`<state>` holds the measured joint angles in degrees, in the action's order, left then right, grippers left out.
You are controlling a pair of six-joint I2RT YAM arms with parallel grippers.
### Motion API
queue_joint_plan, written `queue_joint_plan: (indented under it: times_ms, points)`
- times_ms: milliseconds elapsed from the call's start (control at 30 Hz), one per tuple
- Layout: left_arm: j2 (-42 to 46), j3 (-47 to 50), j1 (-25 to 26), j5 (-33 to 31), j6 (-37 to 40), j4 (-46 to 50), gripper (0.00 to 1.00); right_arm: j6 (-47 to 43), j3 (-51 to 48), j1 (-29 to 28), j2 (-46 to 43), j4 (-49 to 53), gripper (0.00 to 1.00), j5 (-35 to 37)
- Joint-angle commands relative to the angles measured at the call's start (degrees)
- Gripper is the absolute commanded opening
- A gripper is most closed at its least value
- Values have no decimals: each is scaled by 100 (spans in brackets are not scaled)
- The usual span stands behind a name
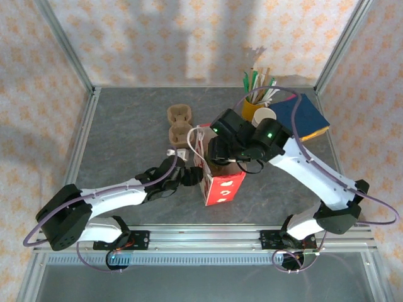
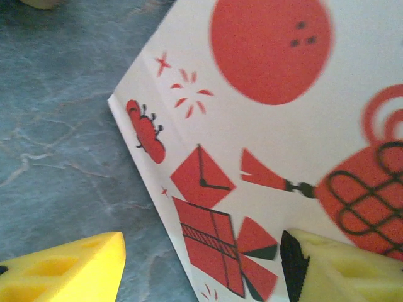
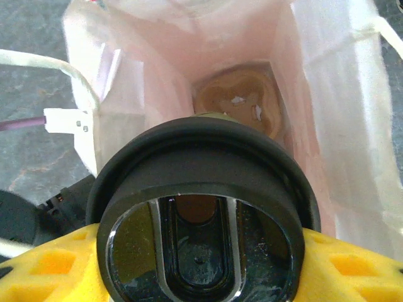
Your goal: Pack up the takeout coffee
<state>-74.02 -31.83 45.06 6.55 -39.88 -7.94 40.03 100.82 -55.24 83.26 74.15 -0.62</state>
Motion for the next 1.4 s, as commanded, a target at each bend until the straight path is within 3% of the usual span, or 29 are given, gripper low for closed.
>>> queue_joint_plan:
  times_ms: [0, 500, 1367]
  points:
    - [-109, -122, 121, -133, -201, -374, 68, 46, -87, -31, 40, 63, 61, 236]
    - [-105, -88, 164, -261, 66, -401, 69, -465, -479, -17, 335, 82, 62, 181]
    - [-34, 41, 207, -246, 191, -491, 69, -1119, -657, 556, 807, 88, 62, -287]
